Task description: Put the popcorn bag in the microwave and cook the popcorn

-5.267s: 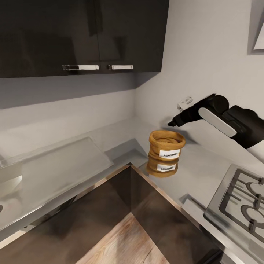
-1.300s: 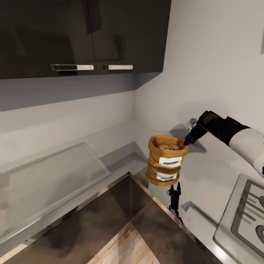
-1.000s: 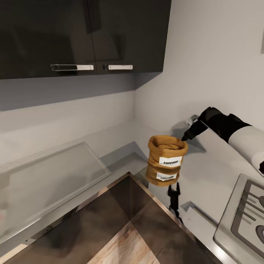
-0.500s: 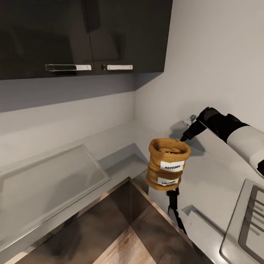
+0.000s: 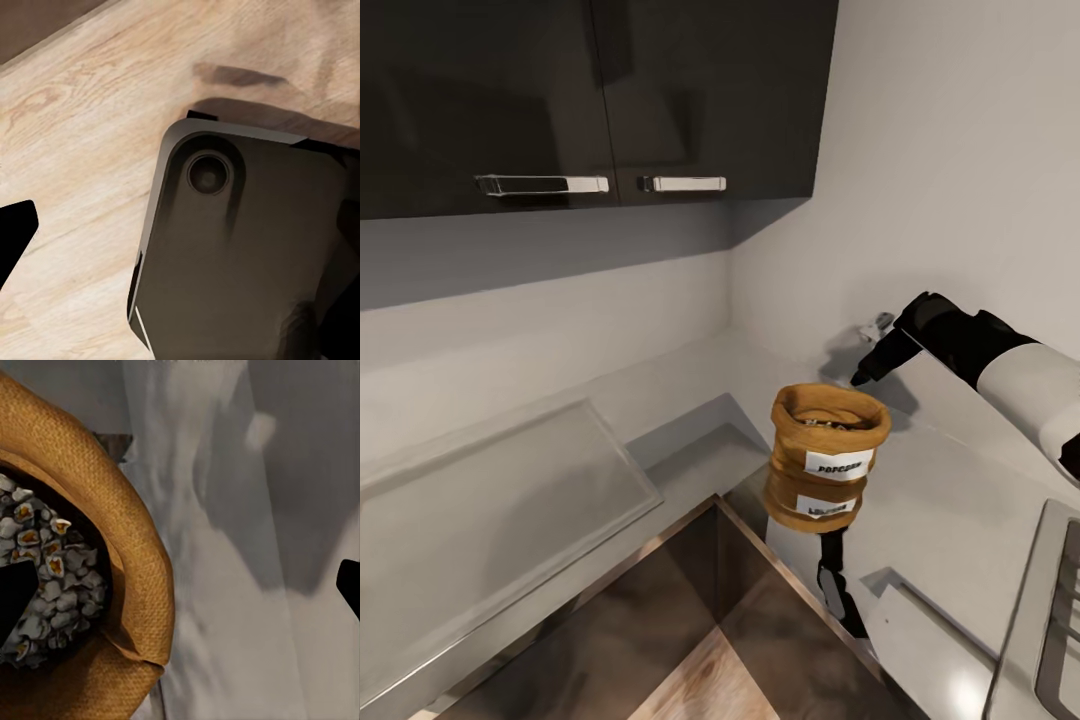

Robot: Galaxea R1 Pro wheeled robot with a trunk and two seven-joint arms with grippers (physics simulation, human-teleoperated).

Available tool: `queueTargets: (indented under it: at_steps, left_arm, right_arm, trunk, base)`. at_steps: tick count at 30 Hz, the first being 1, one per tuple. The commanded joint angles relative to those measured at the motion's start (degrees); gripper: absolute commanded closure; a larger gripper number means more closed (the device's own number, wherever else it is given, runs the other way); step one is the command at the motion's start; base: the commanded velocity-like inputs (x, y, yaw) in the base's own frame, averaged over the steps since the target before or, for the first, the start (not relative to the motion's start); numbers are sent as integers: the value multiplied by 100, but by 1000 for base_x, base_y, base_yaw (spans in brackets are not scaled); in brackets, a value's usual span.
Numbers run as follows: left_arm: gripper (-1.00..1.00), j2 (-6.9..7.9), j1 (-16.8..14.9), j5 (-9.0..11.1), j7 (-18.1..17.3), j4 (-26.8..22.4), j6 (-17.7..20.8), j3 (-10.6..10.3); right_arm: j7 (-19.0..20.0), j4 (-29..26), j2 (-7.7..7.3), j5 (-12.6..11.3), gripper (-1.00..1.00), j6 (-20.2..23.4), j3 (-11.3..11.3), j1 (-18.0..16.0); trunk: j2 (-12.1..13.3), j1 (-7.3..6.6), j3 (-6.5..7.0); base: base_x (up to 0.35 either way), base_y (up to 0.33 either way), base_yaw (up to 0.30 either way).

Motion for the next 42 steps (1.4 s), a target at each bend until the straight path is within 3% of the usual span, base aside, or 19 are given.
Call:
queueTargets:
  at_steps: [1,18,23,33,42]
  left_arm:
    - [-100,-1,-1,8,1,-2,-11,13]
    - [-100,-1,-1,13,-2,-1,-18,13]
    - [-100,-1,-1,13,-2,-2,-18,13]
    - [-100,-1,-1,5,-1,-2,-18,21]
    - [-100,-1,-1,4,-1,-2,-18,20]
  right_arm:
    - [-16,-12,-4,-58,-100,31,33,-12]
    - [-17,142,-34,-67,-100,-437,57,-17]
    - [-15,429,-34,-52,-100,-513,67,-17]
    - [-8,1076,60,-67,-100,-1021,78,42]
    - [-8,1122,125,-69,-100,-1054,80,51]
  trunk:
    - [-5,1,-7]
    - [-5,1,-7]
    - [-5,1,-7]
    - [-5,1,-7]
    - [-5,1,-7]
  base:
    - [7,3,0]
    - [59,0,0]
    - [0,0,0]
    - [0,0,0]
    - [0,0,0]
